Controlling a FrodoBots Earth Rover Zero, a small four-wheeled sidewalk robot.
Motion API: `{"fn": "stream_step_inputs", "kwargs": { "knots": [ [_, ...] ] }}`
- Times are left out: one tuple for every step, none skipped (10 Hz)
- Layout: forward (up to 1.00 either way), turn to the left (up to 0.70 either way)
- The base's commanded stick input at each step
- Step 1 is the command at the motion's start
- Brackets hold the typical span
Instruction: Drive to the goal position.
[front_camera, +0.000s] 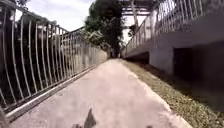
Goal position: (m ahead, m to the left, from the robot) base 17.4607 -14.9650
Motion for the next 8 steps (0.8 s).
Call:
{"fn": "stream_step_inputs", "kwargs": {
  "knots": [
    [1.0, 0.0],
    [1.0, 0.0],
    [1.0, 0.0],
    [1.0, 0.0],
    [1.0, 0.0],
    [1.0, 0.0],
    [1.0, 0.0],
    [1.0, 0.0]
  ]
}}
